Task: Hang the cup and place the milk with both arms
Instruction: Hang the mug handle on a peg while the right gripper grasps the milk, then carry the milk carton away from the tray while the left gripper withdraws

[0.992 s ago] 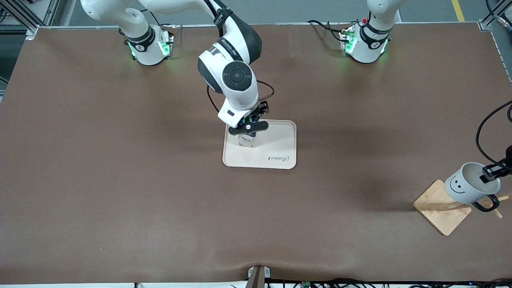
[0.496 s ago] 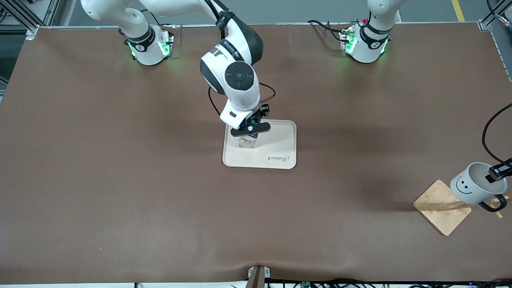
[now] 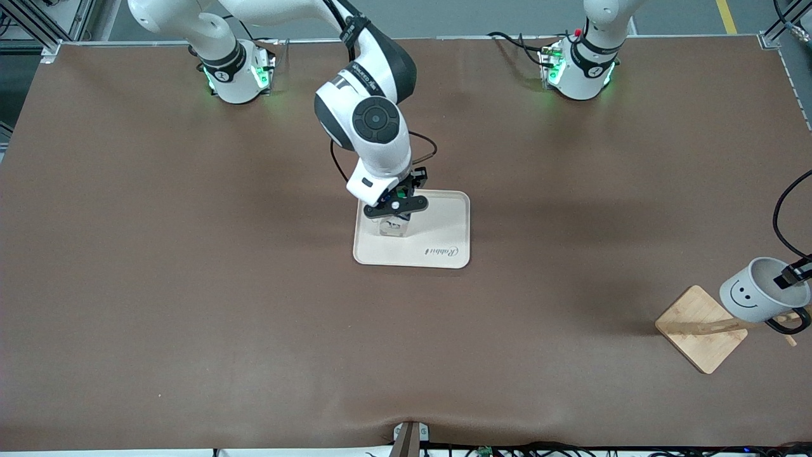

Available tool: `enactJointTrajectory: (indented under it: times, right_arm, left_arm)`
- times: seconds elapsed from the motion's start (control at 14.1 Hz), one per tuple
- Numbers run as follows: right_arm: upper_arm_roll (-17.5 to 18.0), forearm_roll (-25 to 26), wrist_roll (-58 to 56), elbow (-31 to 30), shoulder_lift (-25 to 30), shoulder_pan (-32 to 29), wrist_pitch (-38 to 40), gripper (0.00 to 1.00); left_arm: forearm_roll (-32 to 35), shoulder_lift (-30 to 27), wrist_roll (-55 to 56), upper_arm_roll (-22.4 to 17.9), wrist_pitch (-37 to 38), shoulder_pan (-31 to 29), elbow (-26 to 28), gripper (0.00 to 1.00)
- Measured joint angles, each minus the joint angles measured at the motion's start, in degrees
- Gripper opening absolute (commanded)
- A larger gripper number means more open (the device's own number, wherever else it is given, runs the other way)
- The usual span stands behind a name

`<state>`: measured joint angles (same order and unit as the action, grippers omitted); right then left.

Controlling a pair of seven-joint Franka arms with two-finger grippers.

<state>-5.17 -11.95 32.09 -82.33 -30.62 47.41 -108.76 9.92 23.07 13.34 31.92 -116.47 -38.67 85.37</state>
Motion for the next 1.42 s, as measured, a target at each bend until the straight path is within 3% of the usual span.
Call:
enactJointTrajectory:
  times: [0.07, 0.21, 0.5, 0.78, 1.06, 1.42]
  right_arm:
    - [-0.2, -0.9, 0.0, 1.5, 0.0, -0.9, 2.0, 0.0]
    - [-0.3, -2.5, 0.0, 4.5, 0.1, -3.2, 6.3, 0.0]
    - [-0.6, -3.5, 0.0, 10.0, 1.0, -9.4, 16.2, 0.0]
    - [-0.9, -3.9, -3.3, 10.9, 6.5, -19.4, 24.9, 0.0]
    - [-1.2, -3.4, -13.3, 8.2, 10.7, -30.4, 28.9, 0.0]
    - [-1.4, 3.7, -34.3, 3.9, 12.2, -42.4, 31.5, 0.0]
  left_arm:
    - [0.0, 0.5, 0.0, 0.0, 0.0, -0.1, 0.0, 0.4]
    - [0.0, 1.3, -0.1, 0.0, 0.0, -0.3, 0.0, 1.0]
    - [0.0, 1.6, 0.0, 0.2, 0.0, -0.3, -0.3, 1.0]
    - [0.0, 0.2, 0.0, 1.1, 2.6, -0.2, -1.1, 1.0]
    - [0.0, -3.5, 0.0, 3.6, 9.9, 0.0, -1.4, 1.0]
    - [0.0, -9.2, 0.0, 4.4, 19.0, 0.1, -1.6, 1.0]
